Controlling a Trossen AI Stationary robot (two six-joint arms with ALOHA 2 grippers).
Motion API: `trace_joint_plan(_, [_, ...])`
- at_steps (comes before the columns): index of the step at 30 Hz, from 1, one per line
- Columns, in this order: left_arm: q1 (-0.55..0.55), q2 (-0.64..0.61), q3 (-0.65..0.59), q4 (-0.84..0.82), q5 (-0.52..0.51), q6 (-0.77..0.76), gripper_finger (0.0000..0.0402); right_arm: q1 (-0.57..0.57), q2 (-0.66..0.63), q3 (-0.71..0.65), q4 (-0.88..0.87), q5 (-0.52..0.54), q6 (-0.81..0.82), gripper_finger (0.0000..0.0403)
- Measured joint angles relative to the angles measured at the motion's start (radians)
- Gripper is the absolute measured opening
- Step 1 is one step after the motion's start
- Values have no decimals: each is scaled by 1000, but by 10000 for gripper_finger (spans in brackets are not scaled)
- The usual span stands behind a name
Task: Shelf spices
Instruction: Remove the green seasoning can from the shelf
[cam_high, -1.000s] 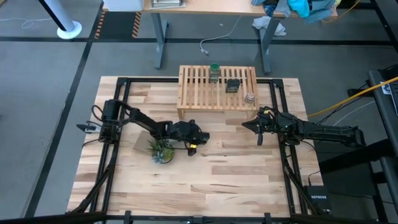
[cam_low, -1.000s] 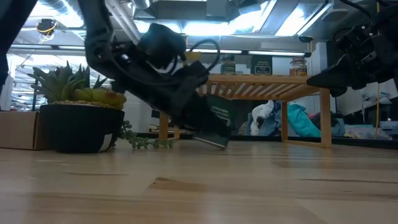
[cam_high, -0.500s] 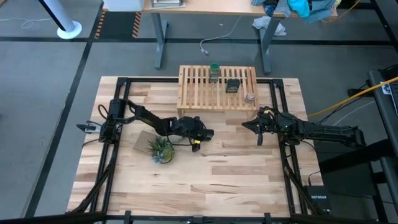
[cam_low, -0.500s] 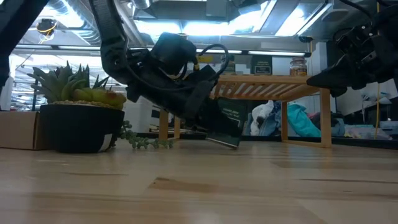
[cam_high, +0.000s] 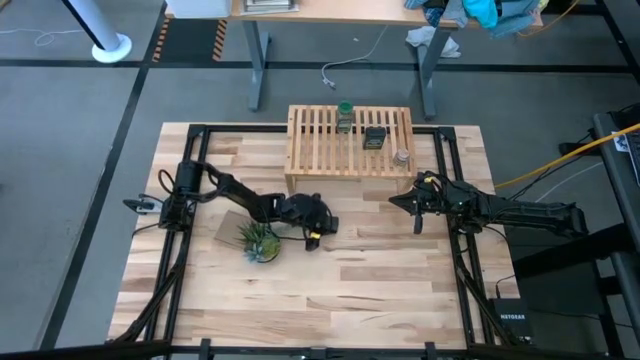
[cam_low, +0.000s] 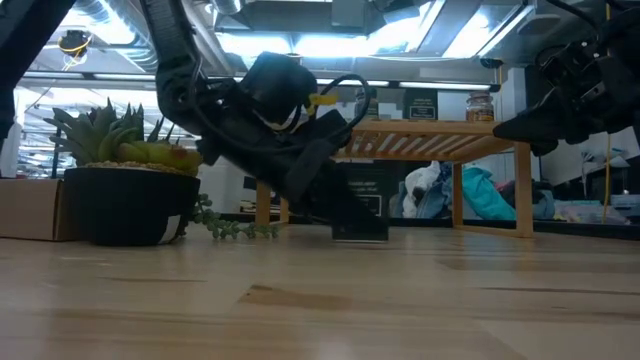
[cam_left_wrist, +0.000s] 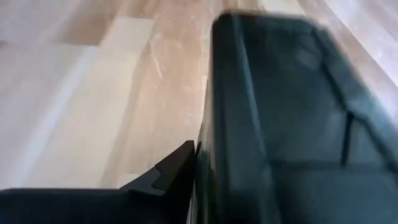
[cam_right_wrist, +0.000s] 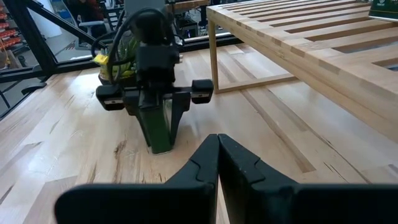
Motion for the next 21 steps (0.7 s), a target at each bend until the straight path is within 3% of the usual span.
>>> trace_joint_plan(9, [-9,0,0,19,-75,2,160,0,0,0,0,0,0,14])
trace_joint_plan(21, [-13,-2,0,41,-82,-97,161,0,0,0,0,0,0,14])
